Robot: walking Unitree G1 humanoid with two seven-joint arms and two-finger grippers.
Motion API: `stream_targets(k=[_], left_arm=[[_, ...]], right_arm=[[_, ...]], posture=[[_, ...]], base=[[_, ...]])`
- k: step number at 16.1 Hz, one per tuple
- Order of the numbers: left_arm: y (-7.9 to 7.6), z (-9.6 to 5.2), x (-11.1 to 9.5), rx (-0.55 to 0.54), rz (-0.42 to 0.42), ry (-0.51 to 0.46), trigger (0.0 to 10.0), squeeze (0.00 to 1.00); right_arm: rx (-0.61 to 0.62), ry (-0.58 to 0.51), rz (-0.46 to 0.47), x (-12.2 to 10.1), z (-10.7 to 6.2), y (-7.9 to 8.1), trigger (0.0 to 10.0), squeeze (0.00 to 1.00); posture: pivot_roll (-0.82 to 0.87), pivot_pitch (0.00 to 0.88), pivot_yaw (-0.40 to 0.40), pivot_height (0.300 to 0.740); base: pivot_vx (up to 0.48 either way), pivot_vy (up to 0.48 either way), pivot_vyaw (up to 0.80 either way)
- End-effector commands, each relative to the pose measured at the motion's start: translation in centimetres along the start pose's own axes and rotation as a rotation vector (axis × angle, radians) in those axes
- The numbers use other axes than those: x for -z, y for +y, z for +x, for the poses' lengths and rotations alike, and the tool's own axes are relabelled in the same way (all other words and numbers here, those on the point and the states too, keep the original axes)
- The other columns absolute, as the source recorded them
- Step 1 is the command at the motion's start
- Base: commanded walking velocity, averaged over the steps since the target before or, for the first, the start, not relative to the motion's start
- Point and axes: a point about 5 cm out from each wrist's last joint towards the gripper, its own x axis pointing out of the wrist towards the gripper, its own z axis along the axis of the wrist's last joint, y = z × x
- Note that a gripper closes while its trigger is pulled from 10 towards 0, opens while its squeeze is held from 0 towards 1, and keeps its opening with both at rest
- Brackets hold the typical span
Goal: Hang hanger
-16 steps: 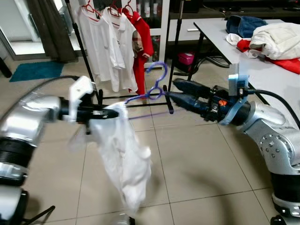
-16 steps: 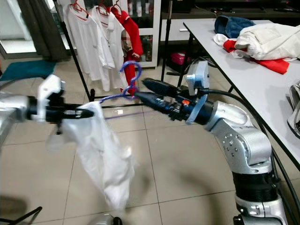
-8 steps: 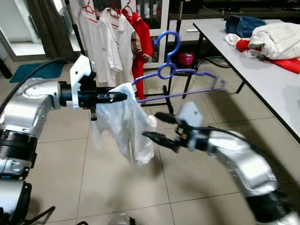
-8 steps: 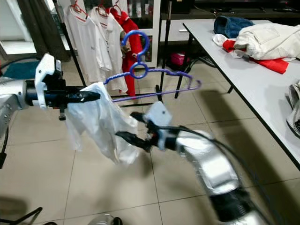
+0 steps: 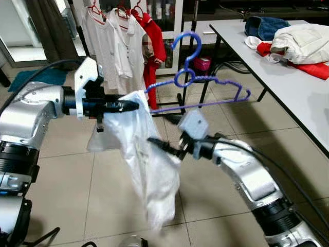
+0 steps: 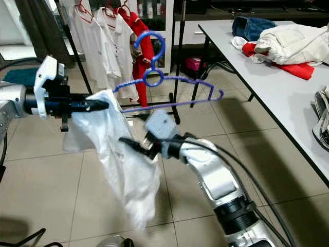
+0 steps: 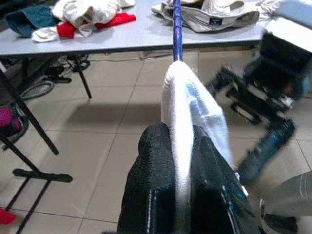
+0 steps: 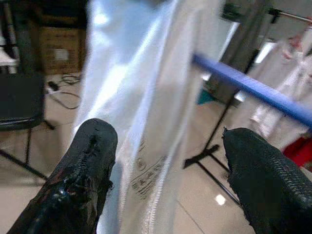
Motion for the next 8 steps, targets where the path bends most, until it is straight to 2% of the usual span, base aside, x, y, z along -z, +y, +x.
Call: stream_targets(k=[1, 4, 6, 7, 8], left_arm=[[0.3, -0.4, -1.6, -0.007, 0.048, -0.028, 0.0, 0.00], [0.4, -0.4, -2.1, -0.005, 0.055, -0.054, 0.0, 0.00], [0.4, -0.5, -2.9, 0.006, 0.064, -0.086, 0.0, 0.00], [0.4, -0.5, -3.1, 0.008, 0.065, -0.091, 0.0, 0.00], [0.4, -0.5, -3.4, 0.014, 0.069, -0.099, 0.0, 0.00]], right_arm=[[-0.040, -0.019, 0.009, 0.2, 0.3, 0.6, 10.0, 0.00], [-0.147, -0.021, 0.053, 0.8, 0.6, 1.9, 10.0, 0.00], [-0.228, 0.007, 0.107, 2.0, 1.0, 2.6, 9.9, 0.00], [-0.240, 0.016, 0.108, 2.3, 1.1, 2.7, 9.1, 0.00], [-0.256, 0.045, 0.101, 3.0, 1.4, 2.9, 7.4, 0.00]], posture=[[-0.01, 0.000, 0.069, 0.740], [-0.01, 0.000, 0.067, 0.740], [-0.01, 0.000, 0.066, 0.740], [0.00, 0.000, 0.066, 0.740], [0.00, 0.000, 0.066, 0.740]], base=[[0.000, 0.000, 0.00], [0.000, 0.000, 0.00], [0.000, 0.000, 0.00], [0.000, 0.000, 0.00], [0.000, 0.000, 0.00]])
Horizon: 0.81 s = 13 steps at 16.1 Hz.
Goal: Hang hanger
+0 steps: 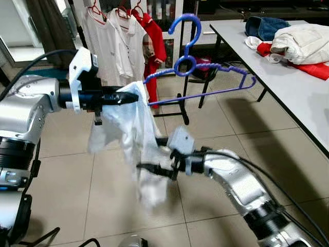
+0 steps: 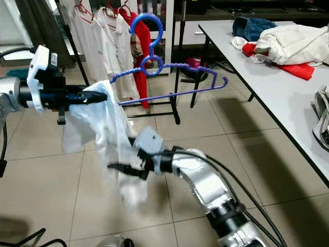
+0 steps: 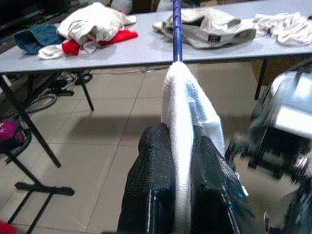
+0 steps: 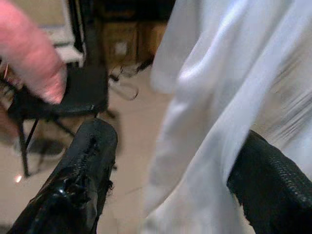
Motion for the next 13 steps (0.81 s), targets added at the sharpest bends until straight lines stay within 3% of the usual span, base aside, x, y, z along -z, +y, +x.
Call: stream_targets(k=[1, 3, 4, 6, 8, 9, 10, 11, 13], left_arm=[[0.0, -0.1, -2.3, 0.014, 0.070, -0.050, 0.0, 0.00], [-0.1, 0.0, -3.1, 0.032, 0.081, -0.055, 0.0, 0.00], [0.0, -0.2, -3.3, 0.031, 0.084, -0.053, 0.0, 0.00], [0.2, -0.6, -3.4, 0.017, 0.091, -0.040, 0.0, 0.00], [0.5, -1.4, -3.3, -0.016, 0.098, -0.017, 0.0, 0.00], [0.5, -1.8, -3.1, -0.029, 0.095, -0.002, 0.0, 0.00], [0.5, -1.9, -3.0, -0.033, 0.093, 0.004, 0.0, 0.00], [0.4, -2.2, -2.7, -0.044, 0.085, 0.011, 0.0, 0.00], [0.3, -2.4, -2.5, -0.047, 0.080, 0.013, 0.0, 0.00]], right_arm=[[-0.023, 0.033, -0.015, 0.6, 0.6, 0.1, 5.7, 0.00], [-0.028, 0.092, -0.007, 1.8, 1.7, -0.4, 5.4, 0.00], [-0.025, 0.108, 0.000, 2.2, 2.0, -0.6, 5.6, 0.00], [-0.031, 0.142, -0.004, 3.0, 2.0, -0.8, 4.9, 0.00], [-0.009, 0.198, 0.001, 4.7, 0.7, -1.3, 4.0, 0.00], [0.029, 0.227, 0.029, 5.7, -0.7, -2.0, 3.1, 0.00], [0.044, 0.240, 0.040, 6.1, -1.3, -2.2, 3.0, 0.00], [0.093, 0.286, 0.077, 7.5, -3.9, -3.1, 0.0, 0.00], [0.121, 0.323, 0.089, 8.4, -5.8, -3.6, 0.0, 0.00]], posture=[[0.00, 0.000, 0.065, 0.740], [0.01, 0.000, 0.063, 0.740], [0.01, 0.000, 0.061, 0.740], [0.02, 0.000, 0.057, 0.740], [0.02, 0.000, 0.055, 0.740], [0.01, 0.000, 0.056, 0.740], [0.01, 0.000, 0.057, 0.740], [0.01, 0.000, 0.055, 0.740], [0.00, 0.000, 0.056, 0.740]], base=[[0.000, 0.000, 0.00], [0.000, 0.000, 0.00], [0.000, 0.000, 0.00], [0.000, 0.000, 0.00], [0.000, 0.000, 0.00], [0.000, 0.000, 0.00], [0.000, 0.000, 0.00], [0.000, 0.000, 0.00], [0.000, 0.000, 0.00]])
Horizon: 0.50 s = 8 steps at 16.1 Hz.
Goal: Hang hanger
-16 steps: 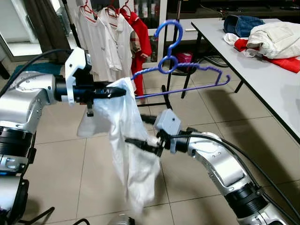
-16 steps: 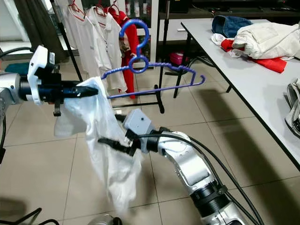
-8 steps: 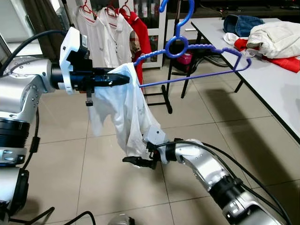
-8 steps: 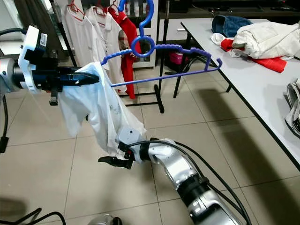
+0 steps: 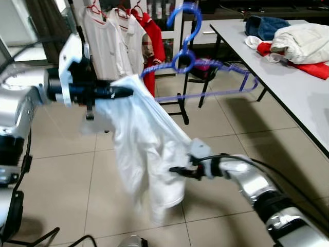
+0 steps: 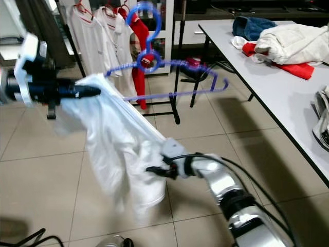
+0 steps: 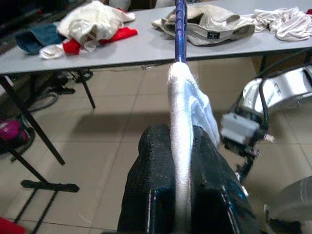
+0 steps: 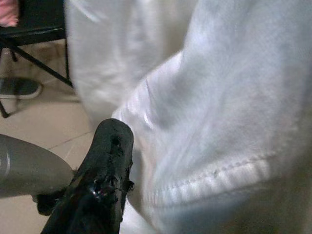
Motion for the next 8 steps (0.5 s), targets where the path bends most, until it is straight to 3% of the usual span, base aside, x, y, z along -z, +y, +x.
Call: stream_targets(k=[1, 4, 8], left_arm=[[-0.2, -1.5, -1.2, -0.027, 0.049, -0.018, 0.0, 0.00], [-1.5, -2.1, 0.0, -0.003, -0.004, -0.013, 0.0, 0.00], [-3.5, -2.7, 2.0, 0.031, -0.062, 0.059, 0.0, 0.00]], right_arm=[[0.060, 0.101, 0.073, 3.3, -2.9, -0.9, 0.0, 0.00], [0.206, 0.160, 0.085, 4.6, -6.4, -3.2, 0.0, 0.00], [0.479, 0.144, 0.105, 4.0, -9.9, -6.7, 0.0, 0.00]], posture=[[0.00, 0.000, 0.057, 0.740], [-0.02, 0.000, 0.056, 0.740], [-0.02, 0.000, 0.044, 0.740]], base=[[0.000, 0.000, 0.00], [0.000, 0.000, 0.00], [0.000, 0.000, 0.00]])
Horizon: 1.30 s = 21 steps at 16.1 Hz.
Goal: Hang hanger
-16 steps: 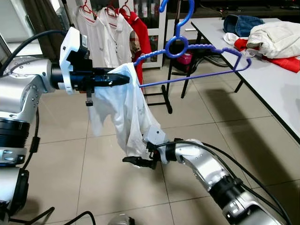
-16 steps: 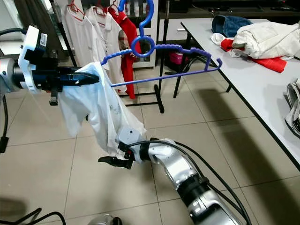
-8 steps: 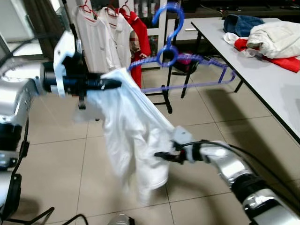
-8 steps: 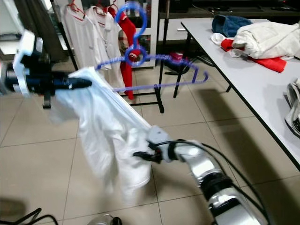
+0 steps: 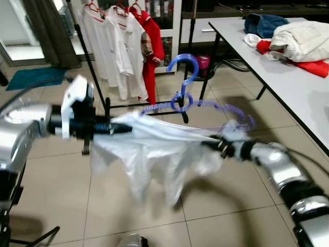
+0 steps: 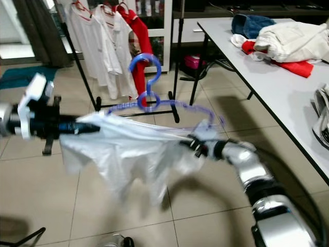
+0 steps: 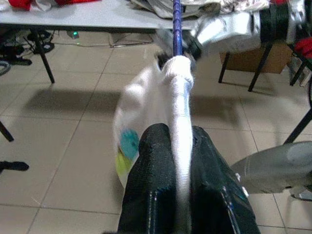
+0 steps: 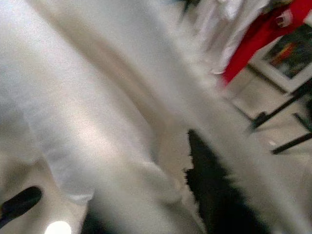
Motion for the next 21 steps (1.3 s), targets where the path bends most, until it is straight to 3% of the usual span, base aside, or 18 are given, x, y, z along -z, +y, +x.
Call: stream_targets(k=[1, 5, 6, 8, 10, 12, 18, 21], left_arm=[[0.3, -2.7, -1.2, -0.104, 0.054, 0.011, 0.0, 0.00], [0.1, -3.5, 1.0, -0.254, 0.057, 0.101, 0.0, 0.00], [0.2, -3.7, 0.9, -0.291, 0.066, 0.072, 0.0, 0.00], [0.3, -4.1, 0.2, -0.377, 0.074, -0.087, 0.0, 0.00], [-0.1, -4.4, -0.1, -0.382, 0.058, -0.139, 0.0, 0.00], [-0.8, -4.6, -0.1, -0.377, 0.019, -0.235, 0.0, 0.00], [-1.0, -4.5, 0.1, -0.393, -0.026, -0.339, 0.0, 0.00], [-1.8, -3.8, 0.4, -0.288, -0.061, -0.260, 0.0, 0.00]], right_arm=[[0.152, 0.122, 0.111, 3.4, -3.3, -2.2, 0.0, 0.00], [0.206, 0.115, 0.124, 3.1, -4.5, -3.9, 0.0, 0.00], [0.208, 0.121, 0.127, 3.1, -4.6, -4.0, 0.0, 0.00], [0.226, 0.167, 0.140, 3.7, -5.2, -4.4, 0.0, 0.00], [0.276, 0.164, 0.167, 3.7, -5.6, -4.9, 0.0, 0.00], [0.343, 0.054, 0.273, 2.9, -6.0, -5.9, 0.0, 0.00], [0.326, -0.054, 0.303, 1.5, -5.7, -6.3, 0.0, 0.00], [0.242, -0.046, 0.256, 1.4, -4.9, -5.3, 0.0, 0.00]], posture=[[-0.02, 0.000, 0.039, 0.740], [-0.02, 0.000, 0.028, 0.740], [-0.02, 0.000, 0.024, 0.740], [-0.01, 0.000, 0.020, 0.740], [-0.01, 0.000, 0.019, 0.740], [-0.01, 0.000, 0.015, 0.740], [-0.01, 0.000, 0.014, 0.740], [-0.01, 0.000, 0.010, 0.740]], base=[[0.000, 0.000, 0.00], [0.000, 0.000, 0.00], [0.000, 0.000, 0.00], [0.000, 0.000, 0.00], [0.000, 0.000, 0.00], [0.000, 0.000, 0.00], [0.000, 0.000, 0.00], [0.000, 0.000, 0.00]])
